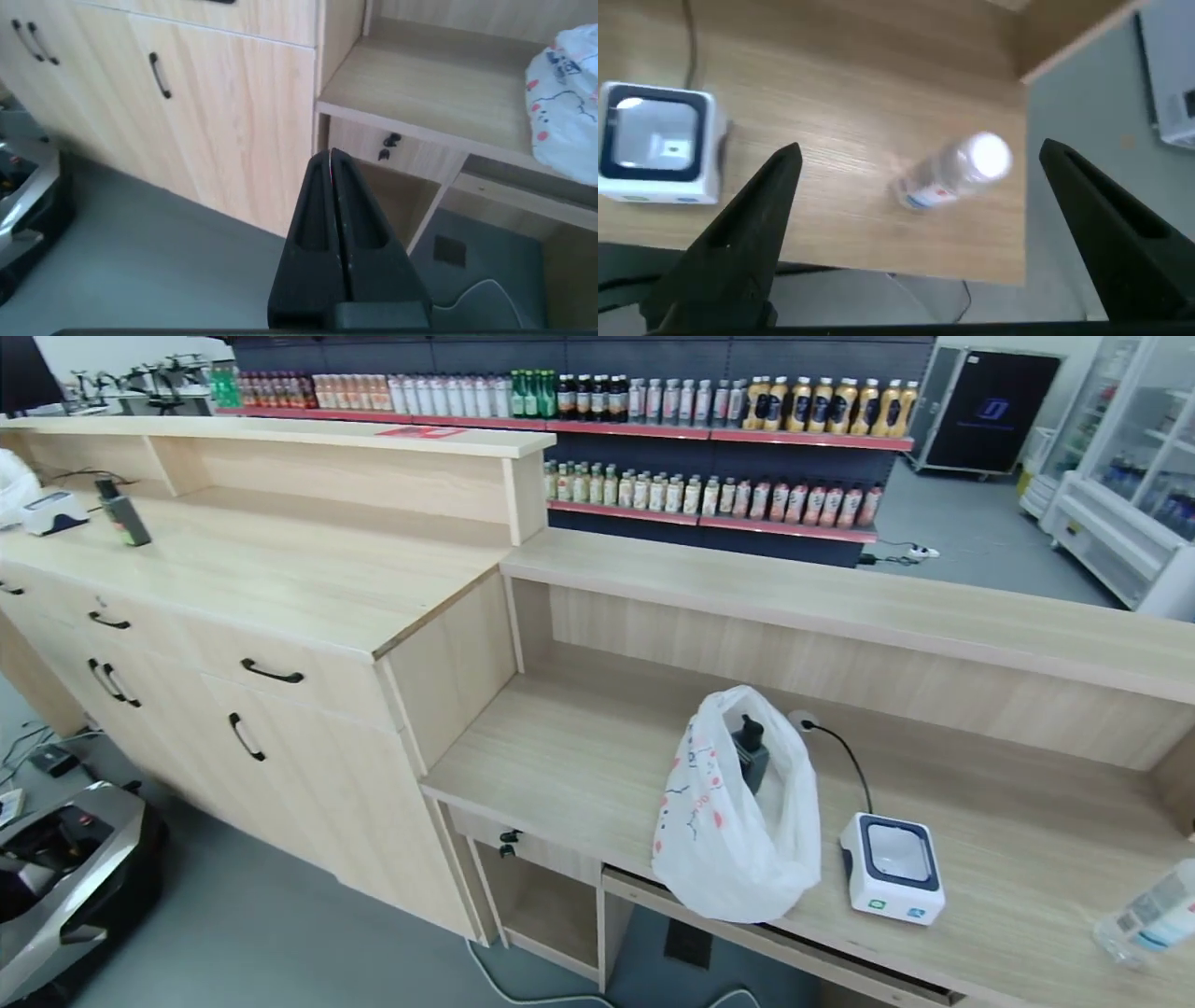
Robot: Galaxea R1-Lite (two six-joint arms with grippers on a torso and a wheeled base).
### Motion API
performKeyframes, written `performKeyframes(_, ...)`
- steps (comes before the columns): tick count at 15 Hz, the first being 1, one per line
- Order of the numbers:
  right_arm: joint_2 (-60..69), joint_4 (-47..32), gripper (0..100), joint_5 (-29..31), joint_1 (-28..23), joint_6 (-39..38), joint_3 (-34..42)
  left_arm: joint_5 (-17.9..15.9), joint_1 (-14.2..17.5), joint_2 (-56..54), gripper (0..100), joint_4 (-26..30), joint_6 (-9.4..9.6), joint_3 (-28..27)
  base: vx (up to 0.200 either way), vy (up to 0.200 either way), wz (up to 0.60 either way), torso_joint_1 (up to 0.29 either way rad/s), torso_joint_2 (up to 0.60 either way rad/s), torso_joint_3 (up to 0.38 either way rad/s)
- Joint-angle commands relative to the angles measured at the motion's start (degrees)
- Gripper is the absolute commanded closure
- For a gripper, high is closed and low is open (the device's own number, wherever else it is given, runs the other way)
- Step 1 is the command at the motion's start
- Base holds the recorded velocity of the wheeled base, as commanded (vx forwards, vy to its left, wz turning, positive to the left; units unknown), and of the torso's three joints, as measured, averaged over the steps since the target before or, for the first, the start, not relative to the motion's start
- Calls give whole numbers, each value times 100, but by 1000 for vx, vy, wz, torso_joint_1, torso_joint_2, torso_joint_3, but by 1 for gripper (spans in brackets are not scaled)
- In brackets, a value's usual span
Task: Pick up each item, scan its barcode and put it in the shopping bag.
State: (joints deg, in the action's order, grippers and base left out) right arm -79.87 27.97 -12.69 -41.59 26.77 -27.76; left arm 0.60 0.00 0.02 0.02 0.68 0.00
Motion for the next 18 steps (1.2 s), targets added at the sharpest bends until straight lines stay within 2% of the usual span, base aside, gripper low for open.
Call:
performKeyframes(1,-90,359,0,-14,-200,-111,-28,2,0,-2,100,-2,2,0,0,0,-600,-2,-2,2)
performKeyframes(3,-696,833,0,-32,-200,-594,-37,2,0,-2,100,-2,2,0,0,0,-300,4,-1,1)
performKeyframes(5,-1856,1554,0,-295,-191,-638,-19,2,0,-2,100,-2,2,0,0,0,0,0,0,0)
performKeyframes(6,-2384,2108,0,-779,-191,-576,-10,2,0,-2,100,-2,2,0,0,0,0,0,0,0)
performKeyframes(7,-2568,2345,0,-990,-191,-506,-10,2,0,-2,100,-2,2,0,0,0,0,0,0,0)
performKeyframes(8,-3034,2855,0,-1631,-209,-58,-37,2,0,-2,100,-2,2,0,0,0,0,0,0,0)
performKeyframes(9,-3289,3198,0,-1974,-253,179,-54,2,0,-2,100,-2,2,0,0,0,0,0,0,0)
performKeyframes(11,-3553,3365,0,-2326,-297,267,-54,2,0,-2,100,-2,2,0,0,0,0,0,0,0)
performKeyframes(15,-3746,3347,0,-2633,-402,294,-37,2,0,-2,100,-2,2,0,0,0,0,0,0,0)
performKeyframes(18,-4063,3663,0,-2730,-455,302,-89,2,0,-2,100,-2,2,0,0,0,0,0,0,0)
